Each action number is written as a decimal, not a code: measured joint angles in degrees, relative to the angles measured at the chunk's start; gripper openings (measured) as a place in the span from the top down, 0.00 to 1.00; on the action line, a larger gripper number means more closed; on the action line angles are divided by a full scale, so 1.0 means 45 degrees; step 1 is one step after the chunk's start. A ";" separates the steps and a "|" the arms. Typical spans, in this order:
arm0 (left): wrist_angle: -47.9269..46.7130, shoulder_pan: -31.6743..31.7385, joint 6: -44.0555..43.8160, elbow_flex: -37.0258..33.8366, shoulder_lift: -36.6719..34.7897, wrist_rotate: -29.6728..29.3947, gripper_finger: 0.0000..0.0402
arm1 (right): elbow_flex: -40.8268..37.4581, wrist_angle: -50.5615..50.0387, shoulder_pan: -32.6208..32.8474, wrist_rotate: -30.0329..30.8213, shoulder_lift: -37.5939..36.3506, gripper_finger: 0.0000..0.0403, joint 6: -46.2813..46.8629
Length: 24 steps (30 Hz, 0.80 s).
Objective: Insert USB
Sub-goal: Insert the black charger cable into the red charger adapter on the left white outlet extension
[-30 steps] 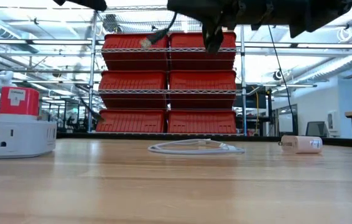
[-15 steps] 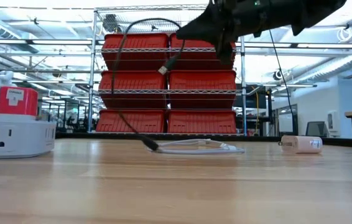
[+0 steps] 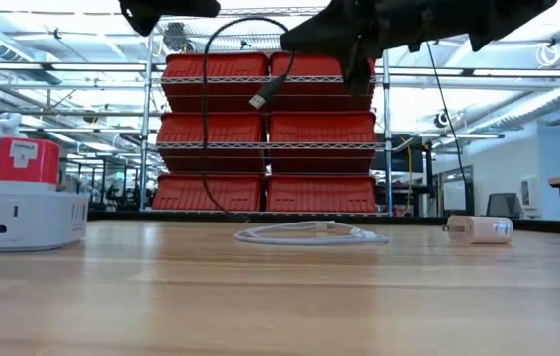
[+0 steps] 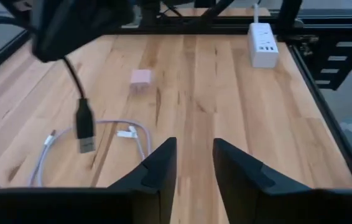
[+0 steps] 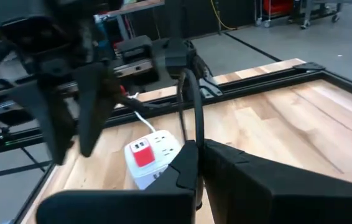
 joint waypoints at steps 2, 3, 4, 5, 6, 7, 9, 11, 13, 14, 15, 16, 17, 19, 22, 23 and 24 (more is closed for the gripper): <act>-0.0259 0.0071 0.0010 0.0000 -0.0098 -0.0003 0.77 | 0.0000 0.0009 0.0098 0.0009 0.0000 1.00 0.0000; -0.0507 0.0071 0.0019 0.0000 -0.0184 -0.0070 0.79 | 0.0000 0.0009 0.0143 0.0013 0.0005 1.00 0.0000; -0.0771 0.0063 0.0016 0.0000 -0.0279 -0.0275 0.82 | 0.0000 0.0014 0.0169 0.0033 0.0005 1.00 0.0000; -0.1004 0.0062 0.0005 -0.0039 -0.0373 -0.0636 0.84 | 0.0000 0.0012 0.0181 0.0055 0.0005 1.00 -0.0003; -0.1141 0.0057 -0.0040 -0.0177 -0.0476 -0.1048 0.87 | 0.0000 0.0012 0.0181 0.0056 0.0005 1.00 -0.0050; -0.1153 0.0057 -0.0058 -0.0399 -0.0595 -0.1407 0.90 | 0.0000 0.0009 0.0180 0.0057 0.0005 1.00 -0.0123; -0.0545 0.0078 -0.0090 -0.1053 -0.0883 -0.1701 0.97 | 0.0000 0.0014 0.0144 0.0072 0.0005 1.00 -0.0261; 0.1009 0.0191 0.0034 -0.1904 -0.1202 -0.1674 0.98 | 0.0000 0.0014 0.0027 0.0058 0.0005 1.00 -0.0287; 0.2928 0.0283 0.0394 -0.2871 -0.1518 -0.1276 0.98 | 0.0000 0.0019 -0.0132 0.0050 0.0009 1.00 -0.0287; 0.3848 0.0300 0.0612 -0.3367 -0.1705 -0.1062 0.98 | 0.0000 0.0019 -0.0215 0.0043 0.0010 1.00 -0.0287; 0.4656 0.0347 0.0857 -0.3831 -0.1917 -0.0815 0.98 | 0.0000 0.0008 -0.0311 0.0041 0.0010 1.00 -0.0287; 0.5443 0.0403 0.1027 -0.4225 -0.2154 -0.0551 0.98 | 0.0000 -0.0004 -0.0408 0.0037 0.0010 1.00 -0.0287; 0.6073 0.0473 0.1222 -0.4547 -0.2382 -0.0328 0.98 | 0.0000 -0.0037 -0.0508 0.0009 0.0010 1.00 -0.0287; 0.6930 0.0641 0.1526 -0.5163 -0.2879 0.0192 0.99 | 0.0000 -0.0045 -0.0688 0.0009 0.0010 1.00 -0.0287; 0.7077 0.0980 0.1642 -0.5785 -0.3522 0.0911 0.99 | 0.0000 0.0021 -0.0983 0.0011 0.0010 1.00 -0.0252; 0.7095 0.1120 0.1642 -0.5925 -0.3694 0.1126 0.99 | 0.0000 0.0043 -0.1092 0.0012 0.0010 1.00 -0.0163; 0.7076 0.1237 0.1637 -0.6074 -0.3871 0.1327 0.99 | 0.0000 0.0088 -0.1206 0.0008 0.0010 1.00 -0.0048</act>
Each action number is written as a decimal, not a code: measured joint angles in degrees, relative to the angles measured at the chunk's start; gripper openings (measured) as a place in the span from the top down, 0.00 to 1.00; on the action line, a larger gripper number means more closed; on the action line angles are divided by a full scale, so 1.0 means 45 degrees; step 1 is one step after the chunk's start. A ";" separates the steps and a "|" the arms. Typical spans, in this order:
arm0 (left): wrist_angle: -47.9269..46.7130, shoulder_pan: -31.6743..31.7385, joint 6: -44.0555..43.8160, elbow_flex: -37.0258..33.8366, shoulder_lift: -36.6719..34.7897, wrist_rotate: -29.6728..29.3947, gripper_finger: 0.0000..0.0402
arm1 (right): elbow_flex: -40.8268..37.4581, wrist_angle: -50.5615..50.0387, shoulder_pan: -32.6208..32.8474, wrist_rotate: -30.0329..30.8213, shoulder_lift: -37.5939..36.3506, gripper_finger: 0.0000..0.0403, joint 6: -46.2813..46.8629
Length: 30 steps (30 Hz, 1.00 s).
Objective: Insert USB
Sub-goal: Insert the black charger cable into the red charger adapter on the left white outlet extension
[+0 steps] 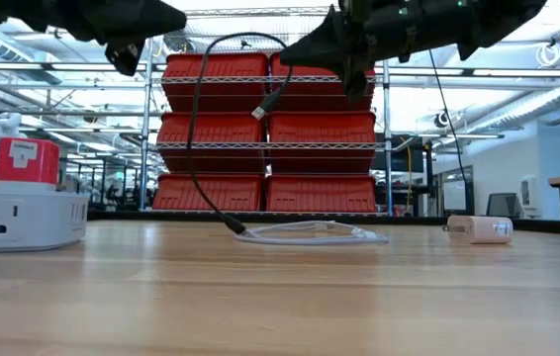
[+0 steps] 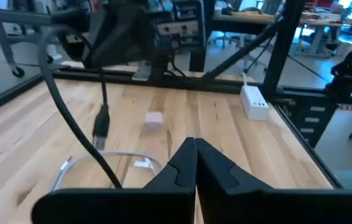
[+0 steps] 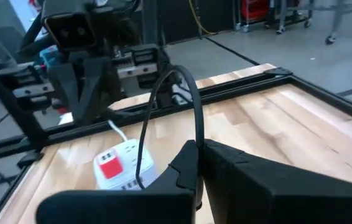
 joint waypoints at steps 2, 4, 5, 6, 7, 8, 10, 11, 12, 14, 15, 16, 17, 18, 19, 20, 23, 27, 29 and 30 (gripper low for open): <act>-0.0042 0.0187 0.0009 -0.0226 -0.0230 0.0470 0.99 | 0.0000 0.0092 -0.0194 0.0001 0.0000 1.00 0.0170; 0.0095 0.0339 0.0078 -0.0462 -0.0367 0.0845 0.99 | 0.0000 0.0149 -0.0390 -0.0063 0.0000 1.00 0.0221; 0.0193 0.0401 0.0114 -0.0595 -0.0424 0.0976 0.99 | 0.0000 0.0169 -0.0510 -0.0246 0.0000 1.00 0.0231; 0.0304 0.0463 0.0124 -0.0743 -0.0478 0.1055 0.99 | 0.0000 0.0218 -0.0605 -0.0369 0.0005 1.00 0.0246; 0.0435 0.0522 0.0046 -0.0888 -0.0505 0.1064 0.99 | 0.0000 0.0241 -0.0682 -0.0436 0.0005 1.00 0.0311; 0.0446 0.0597 -0.0029 -0.0959 -0.0509 0.1089 0.99 | 0.0000 0.0256 -0.0779 -0.0548 0.0005 1.00 0.0434; 0.0447 0.0749 -0.0140 -0.1003 -0.0501 0.1374 0.99 | 0.0000 0.0241 -0.0937 -0.0611 0.0005 1.00 0.0592; 0.0535 0.0827 -0.0214 -0.1003 -0.0501 0.1621 0.99 | 0.0000 0.0241 -0.0954 -0.0636 0.0005 1.00 0.0582; 0.0701 0.0909 -0.0325 -0.1003 -0.0481 0.1881 0.99 | 0.0000 0.0246 -0.0958 -0.0679 0.0005 1.00 0.0485; 0.1314 0.1098 -0.0350 -0.1003 -0.0416 0.2487 0.99 | 0.0000 0.0351 -0.0951 -0.0947 0.0077 1.00 0.0210; 0.1592 0.1167 -0.0346 -0.1003 -0.0404 0.2890 0.99 | 0.0000 0.0433 -0.0920 -0.1058 0.0102 1.00 0.0123; 0.1842 0.1246 -0.0341 -0.1003 -0.0400 0.3293 0.99 | 0.0000 0.0549 -0.0840 -0.1182 0.0143 1.00 0.0056; 0.1992 0.1314 -0.0343 -0.0982 -0.0375 0.3625 0.99 | 0.0000 0.0793 -0.0752 -0.1387 0.0213 1.00 -0.0043; 0.1998 0.1364 -0.0390 -0.0948 -0.0355 0.3756 0.99 | 0.0000 0.1031 -0.0656 -0.1560 0.0291 1.00 -0.0239; 0.1951 0.1396 -0.0421 -0.0944 -0.0342 0.3814 0.99 | 0.0000 0.1125 -0.0527 -0.1703 0.0331 1.00 -0.0469; 0.1907 0.1417 -0.0437 -0.0944 -0.0307 0.3814 0.98 | 0.0004 0.1223 -0.0370 -0.1757 0.0391 1.00 -0.0624; 0.1835 0.1476 -0.0446 -0.0925 -0.0043 0.3823 0.94 | 0.0397 0.1197 0.0045 -0.1732 0.0587 1.00 -0.0831; 0.1760 0.1540 -0.0945 -0.0601 0.0613 0.4054 0.85 | 0.1744 0.0361 0.0420 -0.1674 0.1082 1.00 -0.1331; 0.1749 0.1531 -0.1088 -0.0234 0.0958 0.4503 0.79 | 0.2601 -0.0801 0.0520 -0.1666 0.1386 1.00 -0.1702; 0.1738 0.1495 -0.1093 -0.0065 0.1095 0.4824 0.77 | 0.3062 -0.1397 0.0550 -0.1627 0.1575 1.00 -0.1871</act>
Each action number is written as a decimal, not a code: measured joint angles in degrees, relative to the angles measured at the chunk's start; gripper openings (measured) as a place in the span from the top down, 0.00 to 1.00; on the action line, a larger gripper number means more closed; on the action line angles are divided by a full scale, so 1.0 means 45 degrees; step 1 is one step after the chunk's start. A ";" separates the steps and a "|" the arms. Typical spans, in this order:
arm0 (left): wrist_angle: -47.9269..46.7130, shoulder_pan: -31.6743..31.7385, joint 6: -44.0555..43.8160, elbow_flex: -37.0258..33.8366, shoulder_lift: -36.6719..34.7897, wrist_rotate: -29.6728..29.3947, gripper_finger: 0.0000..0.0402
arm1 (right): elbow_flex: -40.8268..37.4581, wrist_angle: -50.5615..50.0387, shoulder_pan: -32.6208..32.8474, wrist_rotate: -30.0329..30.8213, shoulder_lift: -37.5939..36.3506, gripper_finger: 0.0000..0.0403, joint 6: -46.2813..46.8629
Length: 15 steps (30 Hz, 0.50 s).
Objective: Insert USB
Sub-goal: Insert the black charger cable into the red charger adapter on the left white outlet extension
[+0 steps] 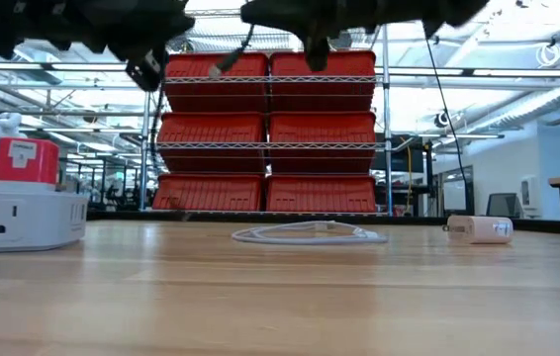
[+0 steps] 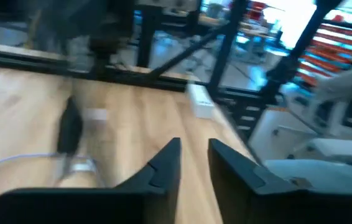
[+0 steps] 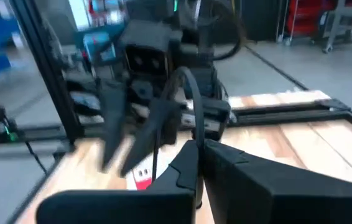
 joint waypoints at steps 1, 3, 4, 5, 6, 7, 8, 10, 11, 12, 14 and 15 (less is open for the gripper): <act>-0.0030 -0.0069 -0.0001 0.0165 0.0078 0.0263 0.75 | 0.0433 -0.0395 0.0029 0.0011 0.0175 1.00 -0.0150; -0.0031 -0.0228 0.0084 0.0483 0.0114 0.0528 0.70 | 0.1097 -0.1166 0.0067 0.0017 0.0473 1.00 -0.0393; 0.0031 -0.0289 0.0188 0.0599 0.0087 0.0547 0.69 | 0.1391 -0.1304 0.0087 0.0020 0.0614 1.00 -0.0445; 0.0032 -0.0327 0.0359 0.0649 0.0033 0.0481 0.68 | 0.1566 -0.1504 0.0121 0.0032 0.0685 1.00 -0.0472; 0.0026 -0.0351 0.0429 0.0665 -0.0001 0.0181 0.67 | 0.1697 -0.1675 0.0127 0.0050 0.0727 1.00 -0.0474; -0.0110 -0.0373 0.0438 0.0665 -0.0042 -0.0254 0.67 | 0.1790 -0.1655 0.0127 0.0050 0.0776 1.00 -0.0476; -0.0455 -0.0364 0.0440 0.0665 -0.0107 -0.0636 0.67 | 0.1792 -0.1648 0.0131 0.0050 0.0781 1.00 -0.0476; -0.1283 -0.0363 0.0452 0.0665 -0.0311 -0.1214 0.67 | 0.1785 -0.1717 0.0174 0.0057 0.0781 1.00 -0.0476; -0.1635 -0.0367 0.0447 0.0665 -0.0411 -0.1402 0.67 | 0.1785 -0.1816 0.0188 0.0064 0.0781 1.00 -0.0476; -0.1960 -0.0376 0.0425 0.0665 -0.0517 -0.1493 0.67 | 0.1785 -0.1891 0.0190 0.0064 0.0781 1.00 -0.0476; -0.2629 -0.0456 0.0375 0.0661 -0.0845 -0.1540 0.67 | 0.1785 -0.2178 0.0195 0.0106 0.0781 1.00 -0.0476; -0.2821 -0.0531 0.0355 0.0661 -0.1045 -0.1555 0.67 | 0.1785 -0.2344 0.0195 0.0254 0.0781 1.00 -0.0476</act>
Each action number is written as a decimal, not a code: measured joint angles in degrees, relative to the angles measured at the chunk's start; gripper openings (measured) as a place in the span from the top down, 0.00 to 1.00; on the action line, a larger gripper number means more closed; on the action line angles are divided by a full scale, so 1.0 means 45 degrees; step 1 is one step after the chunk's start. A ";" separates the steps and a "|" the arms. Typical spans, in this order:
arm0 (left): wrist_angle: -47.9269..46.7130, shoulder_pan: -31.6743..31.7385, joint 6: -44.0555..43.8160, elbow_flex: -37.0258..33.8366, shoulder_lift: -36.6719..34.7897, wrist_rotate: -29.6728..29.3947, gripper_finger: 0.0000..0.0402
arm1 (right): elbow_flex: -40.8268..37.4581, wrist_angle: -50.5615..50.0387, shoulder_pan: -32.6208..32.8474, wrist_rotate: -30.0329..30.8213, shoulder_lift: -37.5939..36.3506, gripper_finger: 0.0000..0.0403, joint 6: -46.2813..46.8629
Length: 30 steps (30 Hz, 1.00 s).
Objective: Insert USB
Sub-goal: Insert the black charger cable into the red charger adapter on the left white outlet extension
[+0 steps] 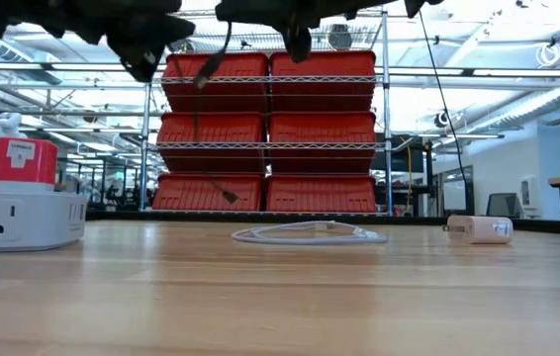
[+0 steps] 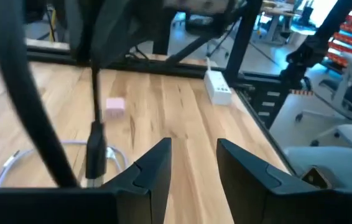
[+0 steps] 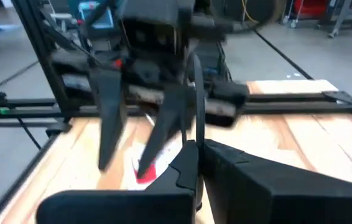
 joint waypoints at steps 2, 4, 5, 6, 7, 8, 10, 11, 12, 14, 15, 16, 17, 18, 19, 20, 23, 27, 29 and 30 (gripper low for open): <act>-0.0513 -0.0174 0.0000 0.0000 -0.0515 -0.0028 0.67 | -0.0005 -0.0250 -0.0008 0.0446 0.0000 1.00 0.0000; -0.1242 -0.0389 -0.0005 0.0000 -0.1112 -0.0396 0.67 | -0.0005 -0.0329 -0.0069 0.0551 0.0000 1.00 0.0002; -0.1624 -0.0532 0.0000 0.0000 -0.1441 -0.0836 0.67 | -0.0005 -0.0347 -0.0089 0.0559 0.0000 1.00 0.0014; -0.1958 -0.0671 0.0000 0.0000 -0.1747 -0.1415 0.67 | -0.0005 -0.0351 -0.0097 0.0563 0.0000 1.00 0.0054; -0.2244 -0.0800 0.0002 0.0000 -0.2043 -0.1988 0.67 | -0.0005 -0.0351 -0.0097 0.0563 0.0000 1.00 0.0058; -0.2482 -0.0915 0.0000 0.0000 -0.2295 -0.2465 0.67 | -0.0009 -0.0352 -0.0097 0.0563 0.0000 1.00 0.0058; -0.2588 -0.1117 0.0002 0.0000 -0.2574 -0.2739 0.67 | -0.0010 -0.0341 -0.0094 0.0696 0.0000 1.00 0.0081; -0.2351 -0.1200 0.0005 0.0000 -0.2596 -0.2552 0.67 | -0.0010 -0.0346 -0.0087 0.0863 0.0000 1.00 0.0116; -0.2039 -0.1266 0.0000 0.0000 -0.2569 -0.2262 0.67 | -0.0010 -0.0341 -0.0089 0.0983 0.0000 1.00 0.0186; -0.1392 -0.1357 -0.0008 0.0002 -0.2263 -0.1932 0.67 | -0.0010 -0.0336 -0.0121 0.1054 0.0000 1.00 0.0310; -0.1236 -0.1362 -0.0009 0.0005 -0.1993 -0.1891 0.67 | -0.0010 -0.0331 -0.0126 0.1072 0.0000 1.00 0.0323; -0.1161 -0.1322 -0.0025 0.0005 -0.1681 -0.1895 0.67 | -0.0010 -0.0307 -0.0130 0.1090 -0.0003 1.00 0.0328; -0.1078 -0.1258 -0.0048 0.0005 -0.1366 -0.1898 0.68 | -0.0010 -0.0249 -0.0136 0.1093 -0.0004 1.00 0.0331; -0.0933 -0.1169 -0.0179 0.0005 -0.1002 -0.1898 0.69 | -0.0012 -0.0146 -0.0136 0.1091 -0.0005 1.00 0.0332; -0.0875 -0.1055 -0.0340 0.0004 -0.0624 -0.1898 0.70 | -0.0015 -0.0011 -0.0130 0.1078 -0.0005 1.00 0.0323; -0.0832 -0.0942 -0.0452 -0.0011 -0.0321 -0.1900 0.71 | -0.0015 0.0080 -0.0125 0.1069 -0.0006 1.00 0.0306; -0.0350 -0.0677 -0.0646 -0.0015 0.0251 -0.2122 0.75 | -0.0015 0.0098 -0.0121 0.0754 -0.0015 1.00 0.0313; 0.0454 -0.0570 0.0214 -0.0015 0.0107 -0.3012 0.77 | -0.0015 -0.0132 0.0013 0.0729 -0.0015 1.00 0.0330; 0.0813 -0.0577 0.0740 -0.0015 -0.0200 -0.3031 0.77 | -0.0022 -0.0214 0.0093 0.0728 -0.0015 1.00 0.0325; 0.0927 -0.0556 0.0906 -0.0009 -0.0309 -0.3027 0.77 | -0.0024 -0.0192 0.0131 0.0717 -0.0017 1.00 0.0320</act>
